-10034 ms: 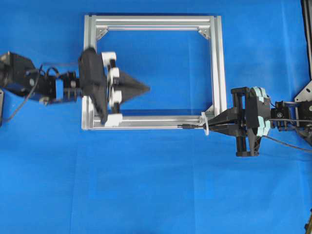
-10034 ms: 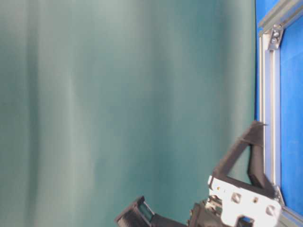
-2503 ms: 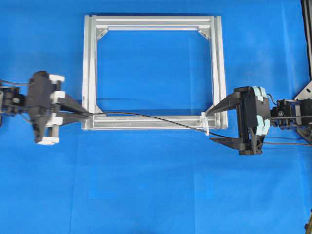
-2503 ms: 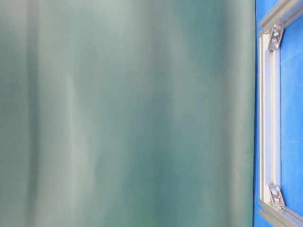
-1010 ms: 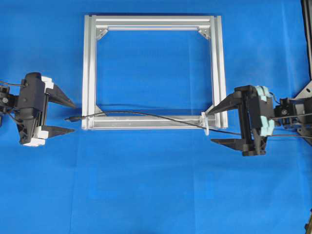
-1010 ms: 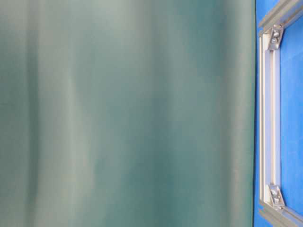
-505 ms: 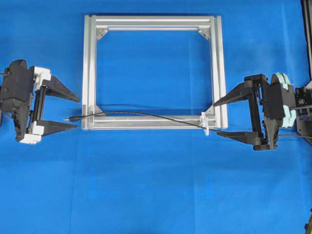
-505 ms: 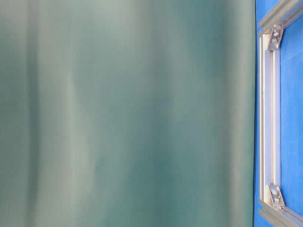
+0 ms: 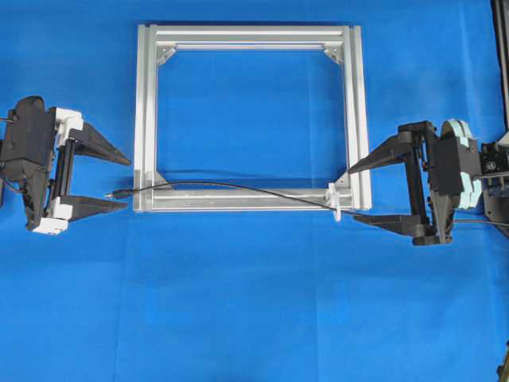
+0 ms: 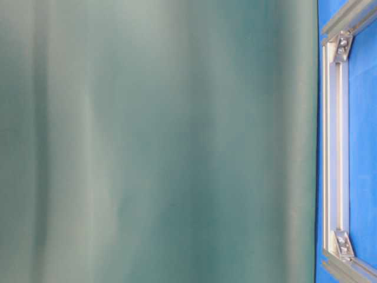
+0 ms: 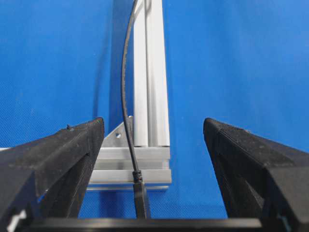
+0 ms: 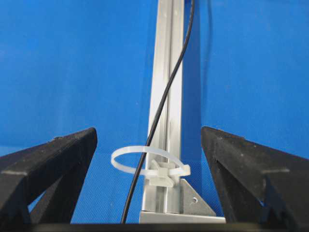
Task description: Insert the wire through the string loop located on the right side.
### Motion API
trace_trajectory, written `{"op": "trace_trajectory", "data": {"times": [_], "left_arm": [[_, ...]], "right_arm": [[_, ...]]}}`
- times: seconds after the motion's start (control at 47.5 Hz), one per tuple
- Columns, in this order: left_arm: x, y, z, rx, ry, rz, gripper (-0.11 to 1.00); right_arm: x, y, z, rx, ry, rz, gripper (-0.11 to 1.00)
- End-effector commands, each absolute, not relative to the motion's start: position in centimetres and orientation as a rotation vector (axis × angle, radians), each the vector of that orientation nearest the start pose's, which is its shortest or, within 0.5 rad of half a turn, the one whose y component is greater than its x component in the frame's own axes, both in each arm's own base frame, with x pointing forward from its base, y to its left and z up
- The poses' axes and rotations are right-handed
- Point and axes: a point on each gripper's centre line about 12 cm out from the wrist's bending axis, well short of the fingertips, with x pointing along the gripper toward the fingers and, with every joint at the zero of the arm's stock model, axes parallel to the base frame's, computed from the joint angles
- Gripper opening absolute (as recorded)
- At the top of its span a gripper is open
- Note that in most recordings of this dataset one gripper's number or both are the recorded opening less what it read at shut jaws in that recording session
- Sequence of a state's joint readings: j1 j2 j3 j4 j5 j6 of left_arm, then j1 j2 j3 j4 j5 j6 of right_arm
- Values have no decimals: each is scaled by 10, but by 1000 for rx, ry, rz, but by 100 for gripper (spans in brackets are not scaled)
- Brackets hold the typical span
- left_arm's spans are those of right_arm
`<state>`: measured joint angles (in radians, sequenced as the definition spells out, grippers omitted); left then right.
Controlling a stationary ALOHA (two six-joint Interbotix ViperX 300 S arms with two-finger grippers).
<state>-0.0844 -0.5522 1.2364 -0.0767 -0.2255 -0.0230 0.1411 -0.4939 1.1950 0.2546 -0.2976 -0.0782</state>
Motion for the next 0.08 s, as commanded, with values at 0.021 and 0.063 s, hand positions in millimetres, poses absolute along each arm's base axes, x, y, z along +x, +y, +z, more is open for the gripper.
{"op": "trace_trajectory", "data": {"times": [0.021, 0.063], "left_arm": [[235, -17, 178, -72, 435, -41, 79], [234, -17, 179, -72, 435, -43, 79]], "right_arm": [[251, 26, 187, 118, 387, 33, 94], [251, 26, 187, 118, 388, 32, 94]]}}
